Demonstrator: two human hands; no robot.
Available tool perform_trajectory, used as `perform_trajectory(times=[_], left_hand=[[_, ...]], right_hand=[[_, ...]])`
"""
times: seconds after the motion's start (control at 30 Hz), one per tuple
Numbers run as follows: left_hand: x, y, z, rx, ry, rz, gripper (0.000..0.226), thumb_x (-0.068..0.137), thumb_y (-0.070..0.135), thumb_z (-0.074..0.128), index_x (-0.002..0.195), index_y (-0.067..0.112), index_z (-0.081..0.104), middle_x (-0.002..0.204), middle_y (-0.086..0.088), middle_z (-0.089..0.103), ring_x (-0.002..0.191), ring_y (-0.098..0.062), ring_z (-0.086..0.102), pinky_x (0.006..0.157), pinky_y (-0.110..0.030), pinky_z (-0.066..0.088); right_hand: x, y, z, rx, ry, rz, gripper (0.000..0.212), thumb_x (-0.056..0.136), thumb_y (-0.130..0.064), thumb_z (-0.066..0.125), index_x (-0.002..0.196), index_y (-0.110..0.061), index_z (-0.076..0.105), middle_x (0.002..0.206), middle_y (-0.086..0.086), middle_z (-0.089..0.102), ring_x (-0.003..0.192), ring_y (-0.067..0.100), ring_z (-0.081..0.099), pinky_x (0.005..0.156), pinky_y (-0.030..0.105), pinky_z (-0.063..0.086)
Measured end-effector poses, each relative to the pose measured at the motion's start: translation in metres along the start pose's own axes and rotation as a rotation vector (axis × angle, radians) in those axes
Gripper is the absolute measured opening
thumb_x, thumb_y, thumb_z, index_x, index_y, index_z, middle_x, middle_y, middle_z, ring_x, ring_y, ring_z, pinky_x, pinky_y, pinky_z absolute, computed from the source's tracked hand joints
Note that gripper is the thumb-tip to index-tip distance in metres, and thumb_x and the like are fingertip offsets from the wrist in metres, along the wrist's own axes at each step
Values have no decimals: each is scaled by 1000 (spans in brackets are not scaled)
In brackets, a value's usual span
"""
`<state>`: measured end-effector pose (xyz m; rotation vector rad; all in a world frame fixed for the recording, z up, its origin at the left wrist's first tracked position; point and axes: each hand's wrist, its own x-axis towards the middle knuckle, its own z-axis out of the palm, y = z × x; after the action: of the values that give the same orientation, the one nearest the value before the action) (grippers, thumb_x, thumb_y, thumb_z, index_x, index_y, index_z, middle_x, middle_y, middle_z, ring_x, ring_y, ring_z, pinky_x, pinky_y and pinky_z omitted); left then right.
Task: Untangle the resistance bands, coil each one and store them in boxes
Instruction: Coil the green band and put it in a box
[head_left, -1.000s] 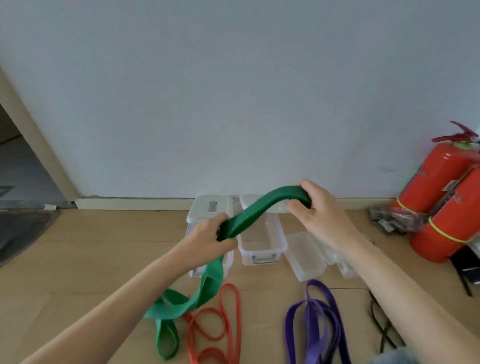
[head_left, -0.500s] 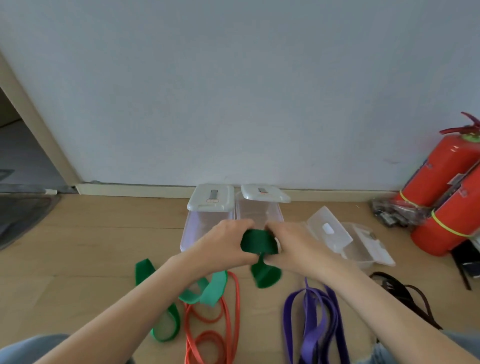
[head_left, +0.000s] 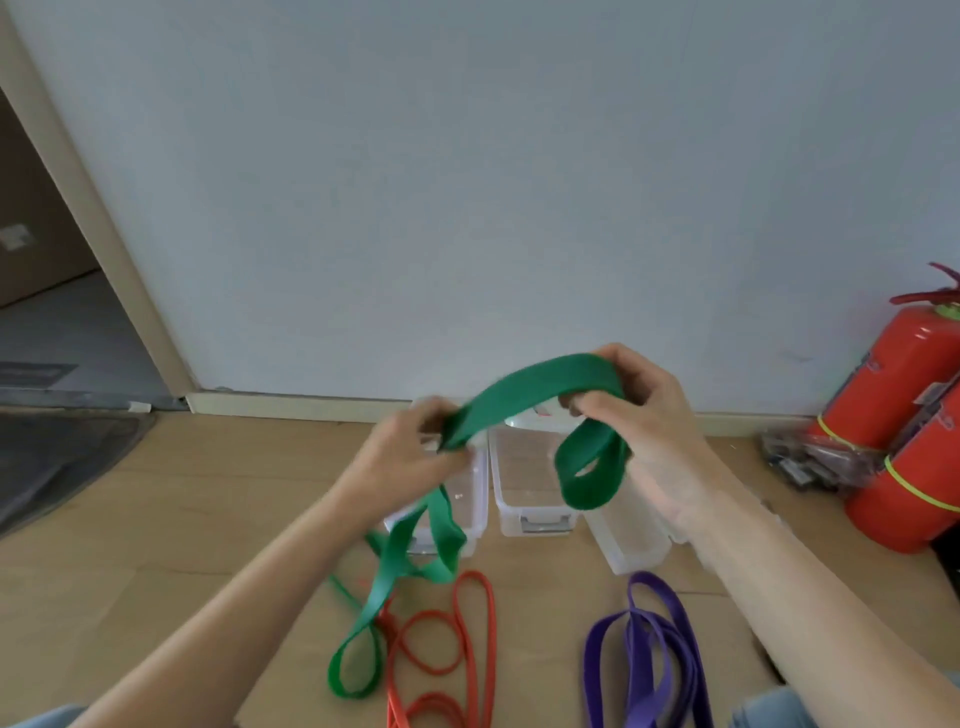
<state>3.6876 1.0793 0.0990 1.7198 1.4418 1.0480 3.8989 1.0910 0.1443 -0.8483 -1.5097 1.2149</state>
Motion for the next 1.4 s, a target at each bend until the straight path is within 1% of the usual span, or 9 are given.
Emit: perform_trajectory(times=[0.1,0.37,0.6,0.87,0.97,1.13,1.23,1.3,1.4], left_hand=[[1,37,-39,-248,80,165,7,72,31,64,75,26,62,67,6,67,63,-2,62,58,-9,44],[6,4,15,601,-301,63,13,73,15,63,71,18,50,63,8,49,57,-6,45,52,-18,34],[5,-4,27,341,-105,61,16,72,11,62,66,20,50,61,2,53,58,-10,49,53,-18,35],[-9,-56,41,175,-187,-157,18,81,4,57,96,9,49,91,-8,60,91,-23,61,81,-36,52],[0,-35,24,100,-241,-79,20,84,-3,48,94,13,54,79,1,55,73,-12,56,66,-21,49],[10,32,-45,-681,-268,127,18,63,15,58,79,17,67,54,5,50,46,-9,44,43,-18,39],[9,34,-50,-473,-436,40,28,64,32,77,86,20,64,59,10,43,48,-6,34,43,-14,33],[7,22,-33,-121,-461,-84,26,68,26,78,88,20,63,56,14,47,49,-3,40,46,-12,34],[5,11,-5,101,-529,-146,18,73,12,73,82,18,59,58,16,53,55,-4,49,53,-12,38]], right_hand=[[11,-6,-5,-377,-86,-75,13,75,-20,72,82,-15,63,76,9,63,70,18,59,67,25,47],[6,33,13,-682,-472,194,85,59,-52,79,132,-34,40,124,-26,48,114,-10,46,97,15,37],[1,46,36,-763,-264,132,22,73,-12,66,63,-22,49,57,-8,48,53,6,45,50,15,34],[7,3,6,3,-56,24,24,73,17,55,67,-7,57,50,-2,50,48,9,47,50,16,43],[8,4,-5,33,53,42,31,80,11,53,64,-14,61,48,-4,48,50,12,47,56,20,45],[12,2,-33,-46,79,-10,7,75,-10,60,69,-14,61,49,-2,48,55,15,51,62,23,45],[9,17,-37,-533,-167,259,11,77,-17,70,81,-10,62,71,1,64,73,18,60,69,32,49],[2,28,-40,-934,-428,511,54,75,-32,74,120,-10,54,120,7,61,110,23,57,95,38,45],[-7,36,-28,-849,-505,459,97,66,-50,77,144,-34,21,148,-15,30,134,5,31,106,22,29]])
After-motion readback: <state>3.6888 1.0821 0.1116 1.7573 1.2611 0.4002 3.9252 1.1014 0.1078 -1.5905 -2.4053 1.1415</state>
